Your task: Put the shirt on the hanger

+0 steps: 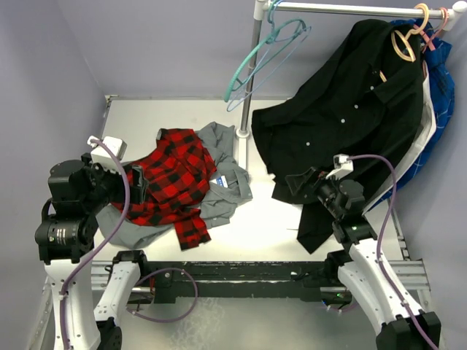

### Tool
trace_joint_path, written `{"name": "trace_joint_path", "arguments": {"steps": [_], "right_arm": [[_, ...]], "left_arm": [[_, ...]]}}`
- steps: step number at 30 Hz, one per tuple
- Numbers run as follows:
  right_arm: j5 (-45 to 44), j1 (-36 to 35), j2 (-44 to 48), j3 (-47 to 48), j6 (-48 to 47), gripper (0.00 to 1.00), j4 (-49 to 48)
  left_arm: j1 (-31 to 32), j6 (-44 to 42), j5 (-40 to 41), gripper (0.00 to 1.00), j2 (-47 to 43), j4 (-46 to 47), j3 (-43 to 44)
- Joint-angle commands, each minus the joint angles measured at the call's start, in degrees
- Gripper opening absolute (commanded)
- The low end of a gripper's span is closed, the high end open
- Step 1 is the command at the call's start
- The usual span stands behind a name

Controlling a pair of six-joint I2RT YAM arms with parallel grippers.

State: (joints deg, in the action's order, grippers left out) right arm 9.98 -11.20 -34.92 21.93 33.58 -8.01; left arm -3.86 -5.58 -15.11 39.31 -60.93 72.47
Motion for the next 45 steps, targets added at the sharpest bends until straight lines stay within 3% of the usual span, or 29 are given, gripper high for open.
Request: {"name": "trace_joint_path", "arguments": {"steps": [1, 5, 10, 12, 14, 15, 19, 23, 27, 31, 35, 37, 40, 45], "right_arm": [[8.76, -0.14, 0.57, -5.35, 4.65, 0.99, -12.17], [7.42, -0.14, 0.42, -3.58, 11.98, 0.99, -9.52], [12.85, -0.05, 1.38, -2.56, 20.39, 1.00, -10.73], [15.67, -0.05, 2.07, -4.34, 19.79, 1.00, -14.68], [21.06, -0.05, 2.77, -9.24, 18.24, 1.00, -28.08], [22.08, -0.09, 2.99, -9.58, 17.30, 0.99, -29.42], [22.18, -1.00, -2.71, -5.60, 9.87, 1.00, -23.01], [15.12, -6.26, -6.76, -5.62, 6.95, 1.00, -23.52], [1.11, -17.69, -7.71, -3.82, -0.08, 1.00, -22.28], [-9.76, -33.32, -16.29, -0.04, -11.28, 1.00, -25.55], [-22.03, -47.37, -23.86, 1.41, -27.35, 0.99, -33.31], [-22.08, -49.24, -27.02, 0.41, -34.35, 1.00, -39.93], [-15.49, -49.35, -31.71, -1.45, -42.03, 0.98, -51.31], [-8.61, -47.45, -42.85, 4.01, -48.73, 0.95, -53.18]], "left_arm": [[-0.60, -0.71, -6.03, 0.99, -0.47, 2.11, 0.23], [-1.22, -0.91, -8.75, 0.99, -0.28, 2.59, -0.15], [-5.69, -1.69, -12.25, 0.99, 3.10, 3.48, -0.91], [-8.78, -2.00, -14.40, 0.99, 4.06, 4.44, -1.77], [-11.07, -3.74, -20.27, 0.99, 4.80, 3.95, -1.68], [-12.05, -5.65, -23.39, 0.99, 4.87, 3.21, -1.37], [-13.55, -9.87, -23.40, 0.99, 8.39, 2.03, -1.56], [-12.70, -15.40, -18.63, 0.99, 18.10, -1.37, -0.04], [-3.23, -15.53, -4.53, 0.99, 19.17, 2.30, -1.25], [7.91, -26.04, 10.76, 0.99, 19.63, 2.52, -4.60], [14.78, -35.36, 9.19, 0.99, 19.92, -0.47, -9.63], [17.40, -38.01, 8.46, 0.99, 19.34, 0.31, -12.50], [19.03, -43.51, 10.06, 0.99, 17.58, 4.41, -17.78], [19.15, -45.85, 9.32, 1.00, 20.43, 8.19, -21.22]]}}
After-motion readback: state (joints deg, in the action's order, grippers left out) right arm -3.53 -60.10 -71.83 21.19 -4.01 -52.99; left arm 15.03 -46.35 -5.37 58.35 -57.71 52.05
